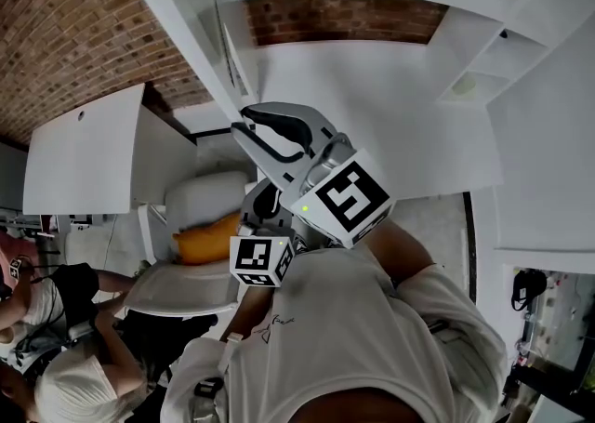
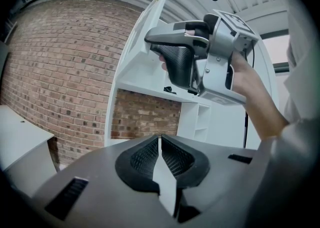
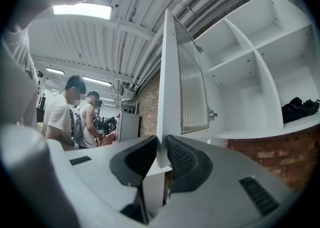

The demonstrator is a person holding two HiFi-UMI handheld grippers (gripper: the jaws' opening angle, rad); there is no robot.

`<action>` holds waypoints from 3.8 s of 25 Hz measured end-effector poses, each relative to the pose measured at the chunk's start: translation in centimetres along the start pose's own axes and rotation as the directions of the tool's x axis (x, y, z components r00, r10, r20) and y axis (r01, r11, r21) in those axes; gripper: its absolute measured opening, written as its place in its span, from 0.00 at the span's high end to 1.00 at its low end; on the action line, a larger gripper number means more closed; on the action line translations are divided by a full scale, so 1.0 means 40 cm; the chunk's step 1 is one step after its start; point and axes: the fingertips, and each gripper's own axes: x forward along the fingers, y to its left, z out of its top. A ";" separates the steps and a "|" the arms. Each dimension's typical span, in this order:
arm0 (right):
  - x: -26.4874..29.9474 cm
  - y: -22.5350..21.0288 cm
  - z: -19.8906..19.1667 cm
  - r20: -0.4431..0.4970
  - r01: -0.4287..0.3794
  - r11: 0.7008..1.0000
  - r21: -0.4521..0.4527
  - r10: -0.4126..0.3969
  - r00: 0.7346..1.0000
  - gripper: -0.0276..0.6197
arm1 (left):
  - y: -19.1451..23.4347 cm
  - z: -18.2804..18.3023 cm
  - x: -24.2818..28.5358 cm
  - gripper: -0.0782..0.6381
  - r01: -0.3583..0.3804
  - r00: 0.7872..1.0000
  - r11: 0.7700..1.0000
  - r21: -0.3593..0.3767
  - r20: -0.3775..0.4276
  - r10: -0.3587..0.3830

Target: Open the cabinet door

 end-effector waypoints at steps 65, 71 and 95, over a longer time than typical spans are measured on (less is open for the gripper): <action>-0.111 -0.070 -0.139 -0.154 0.111 0.994 0.002 -0.109 0.982 0.92 | 0.003 -0.008 -0.024 0.85 -0.017 1.000 1.000 -0.024 0.003 0.017; -0.155 -0.108 -0.175 -0.190 0.171 0.985 0.024 -0.164 0.968 0.92 | 0.005 -0.012 -0.019 0.85 -0.022 1.000 0.999 -0.024 0.000 0.022; -0.345 -0.197 -0.383 -0.399 0.368 0.925 0.092 -0.304 0.865 0.92 | 0.014 -0.008 -0.011 0.85 -0.019 1.000 1.000 -0.020 -0.004 0.018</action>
